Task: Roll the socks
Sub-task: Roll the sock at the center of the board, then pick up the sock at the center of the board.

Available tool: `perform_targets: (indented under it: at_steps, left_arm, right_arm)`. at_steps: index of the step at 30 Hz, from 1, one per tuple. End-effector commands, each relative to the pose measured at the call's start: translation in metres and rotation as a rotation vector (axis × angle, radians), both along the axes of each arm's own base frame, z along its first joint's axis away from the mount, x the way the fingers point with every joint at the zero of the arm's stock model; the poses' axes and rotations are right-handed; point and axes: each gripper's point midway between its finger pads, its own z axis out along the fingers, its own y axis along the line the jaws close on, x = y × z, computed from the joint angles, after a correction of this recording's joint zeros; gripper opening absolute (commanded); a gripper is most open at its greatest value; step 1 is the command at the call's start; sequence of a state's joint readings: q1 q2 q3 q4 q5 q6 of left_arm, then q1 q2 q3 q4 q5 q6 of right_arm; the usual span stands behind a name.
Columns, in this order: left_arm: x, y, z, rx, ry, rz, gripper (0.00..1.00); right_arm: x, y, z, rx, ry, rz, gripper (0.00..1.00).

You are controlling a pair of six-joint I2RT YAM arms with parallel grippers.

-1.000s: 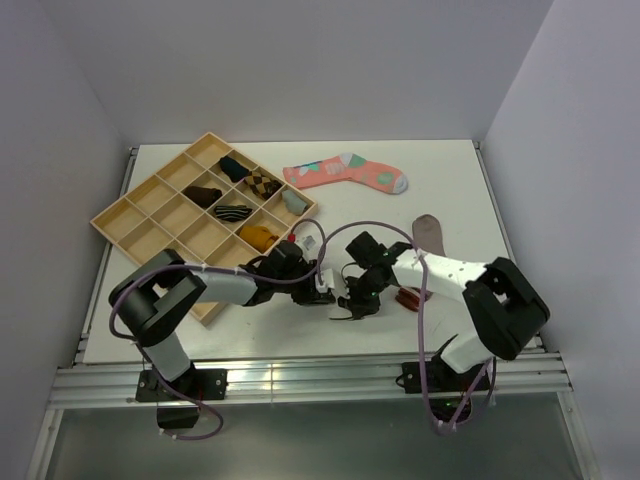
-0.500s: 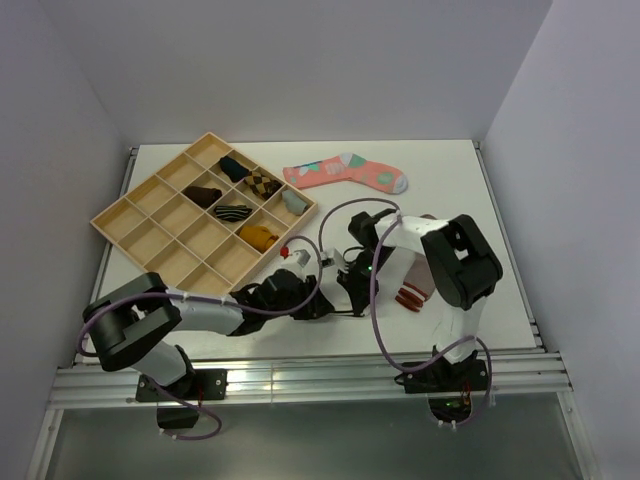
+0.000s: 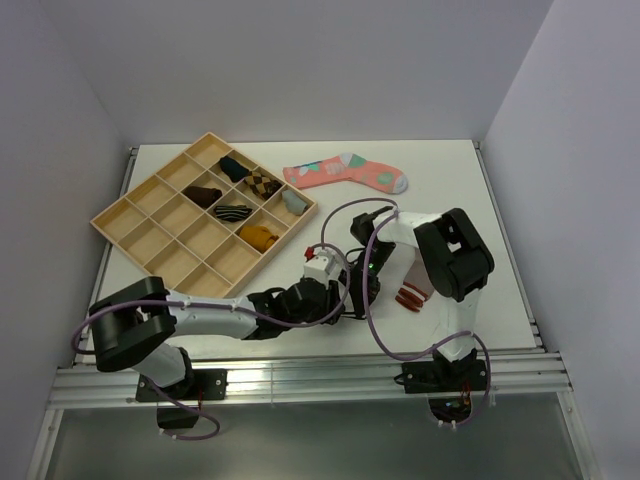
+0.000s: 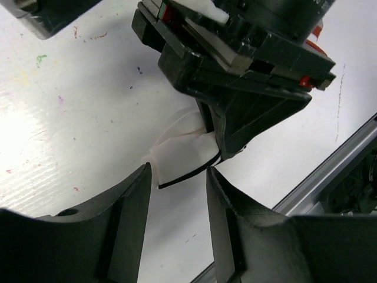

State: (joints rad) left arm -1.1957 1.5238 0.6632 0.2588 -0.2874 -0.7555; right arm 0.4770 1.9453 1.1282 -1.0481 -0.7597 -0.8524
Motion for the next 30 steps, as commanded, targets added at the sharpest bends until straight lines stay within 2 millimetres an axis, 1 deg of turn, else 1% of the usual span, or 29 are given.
perform_targets:
  at_steps: [1,2,3,4,5,7,8,9,10,11,13,15,16,17,18,20,21,23,24,25,26,30]
  left_arm:
    - [0.001,-0.007,-0.001,0.015,0.042,0.033,0.48]
    - [0.001,-0.012,0.003,-0.007,0.071,0.051,0.48]
    - [-0.003,-0.009,-0.006,0.011,0.122,0.079,0.48]
    - [-0.004,-0.013,-0.004,-0.047,0.194,0.147,0.47]
    - [-0.008,-0.012,-0.008,-0.071,0.239,0.18,0.47]
    - [-0.012,-0.018,-0.004,-0.179,0.334,0.259,0.46]
    - [-0.018,-0.016,-0.007,-0.196,0.356,0.281,0.47]
    - [-0.018,-0.017,-0.002,-0.228,0.362,0.306,0.47]
    - [-0.018,-0.016,-0.002,-0.249,0.386,0.364,0.48]
    - [-0.022,-0.019,-0.001,-0.263,0.4,0.371,0.48]
    - [-0.024,-0.025,0.004,-0.325,0.443,0.399,0.48]
    - [-0.027,-0.025,0.003,-0.334,0.472,0.447,0.48]
    - [-0.027,-0.023,0.003,-0.333,0.476,0.474,0.49]
    - [-0.026,-0.013,-0.003,-0.295,0.457,0.521,0.5]
    - [-0.027,-0.01,0.001,-0.305,0.454,0.538,0.51]
    - [-0.031,0.004,-0.004,-0.303,0.48,0.598,0.52]
    - [-0.031,0.004,0.004,-0.347,0.5,0.615,0.52]
    - [-0.032,0.005,0.008,-0.375,0.523,0.634,0.53]
    - [-0.032,0.009,0.007,-0.383,0.542,0.68,0.54]
    - [-0.034,0.004,0.011,-0.402,0.547,0.685,0.55]
    - [-0.034,0.003,0.012,-0.413,0.557,0.7,0.57]
    - [-0.033,-0.009,0.005,-0.495,0.618,0.761,0.58]
  right_arm:
    - [0.013,-0.022,-0.027,-0.128,-0.074,0.042,0.14]
    - [0.013,-0.022,-0.027,-0.13,-0.073,0.036,0.15]
    - [0.014,-0.022,-0.027,-0.133,-0.073,0.029,0.15]
    - [0.014,-0.022,-0.027,-0.132,-0.076,0.027,0.15]
    - [0.013,-0.022,-0.028,-0.134,-0.073,0.024,0.14]
    - [0.014,-0.022,-0.028,-0.136,-0.082,0.015,0.14]
    - [0.014,-0.023,-0.028,-0.14,-0.082,0.014,0.14]
    - [0.015,-0.022,-0.028,-0.141,-0.088,0.008,0.14]
    - [0.015,-0.022,-0.028,-0.144,-0.088,0.005,0.14]
    - [0.014,-0.023,-0.029,-0.147,-0.087,0.003,0.14]
    - [0.015,-0.022,-0.029,-0.149,-0.09,-0.003,0.14]
    - [0.017,-0.022,-0.029,-0.153,-0.096,-0.008,0.14]
    - [0.018,-0.022,-0.029,-0.155,-0.097,-0.012,0.14]
    - [0.017,-0.022,-0.029,-0.159,-0.096,-0.014,0.13]
    - [0.019,-0.022,-0.029,-0.158,-0.105,-0.016,0.13]
    - [0.02,-0.021,-0.029,-0.162,-0.108,-0.023,0.13]
    - [0.02,-0.022,-0.03,-0.163,-0.107,-0.025,0.13]
    - [0.02,-0.021,-0.03,-0.168,-0.107,-0.03,0.13]
    - [0.021,-0.021,-0.03,-0.167,-0.112,-0.035,0.13]
    - [0.022,-0.021,-0.03,-0.169,-0.116,-0.04,0.13]
    - [0.021,-0.022,-0.03,-0.173,-0.115,-0.046,0.13]
    - [0.022,-0.021,-0.03,-0.177,-0.124,-0.066,0.12]
